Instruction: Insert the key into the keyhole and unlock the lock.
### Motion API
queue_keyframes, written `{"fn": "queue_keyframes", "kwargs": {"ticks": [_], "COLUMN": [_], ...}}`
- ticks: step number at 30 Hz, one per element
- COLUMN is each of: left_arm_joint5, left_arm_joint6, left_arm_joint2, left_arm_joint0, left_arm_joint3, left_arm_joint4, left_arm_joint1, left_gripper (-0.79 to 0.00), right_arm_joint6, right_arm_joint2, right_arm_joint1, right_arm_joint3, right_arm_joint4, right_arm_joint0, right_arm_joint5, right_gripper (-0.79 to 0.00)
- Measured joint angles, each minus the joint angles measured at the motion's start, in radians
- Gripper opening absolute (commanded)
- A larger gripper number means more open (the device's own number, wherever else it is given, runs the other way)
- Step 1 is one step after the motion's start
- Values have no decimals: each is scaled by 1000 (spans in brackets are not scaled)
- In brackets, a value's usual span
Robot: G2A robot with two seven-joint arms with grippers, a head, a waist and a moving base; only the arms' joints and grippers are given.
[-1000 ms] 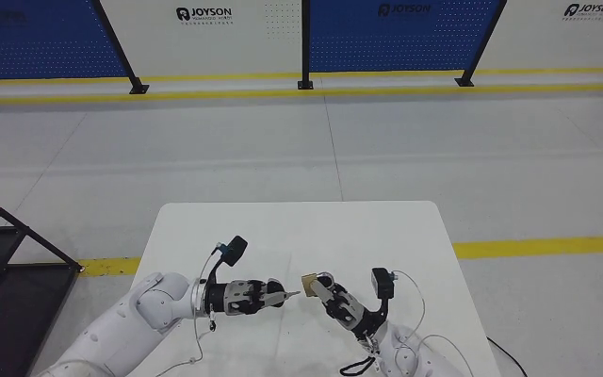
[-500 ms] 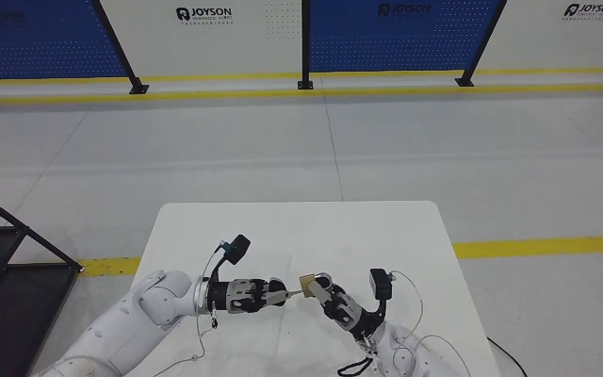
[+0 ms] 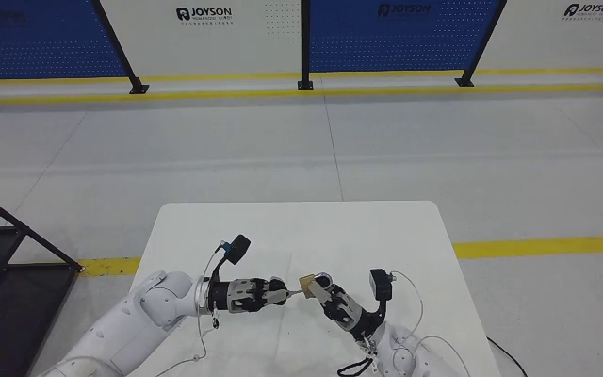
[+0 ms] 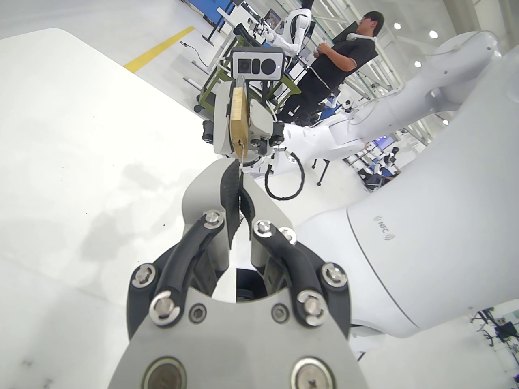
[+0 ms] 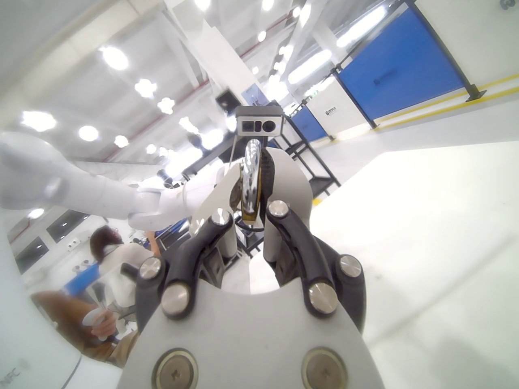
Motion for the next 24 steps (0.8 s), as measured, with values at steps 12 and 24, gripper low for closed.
{"fn": "queue_keyframes", "kwargs": {"ticks": [12,24], "left_arm_joint5": [0,0], "left_arm_joint6": [0,9], "left_arm_joint2": [-6,-10], "left_arm_joint0": [7,14], "left_arm_joint3": [3,0], "left_arm_joint4": [-4,-16], "left_arm_joint1": [-7,-15], "left_gripper": [-785,-785], "right_arm_joint6": [2,-25], "right_arm_joint2": [6,0], "right_arm_joint1": [-6,-17], "right_arm_joint3": [-4,-13], "right_arm_joint4": [-11,-39], "right_arm_joint0": [-7,-20], "right_arm_joint5": [2,9], "right_gripper": [-785,-785]}}
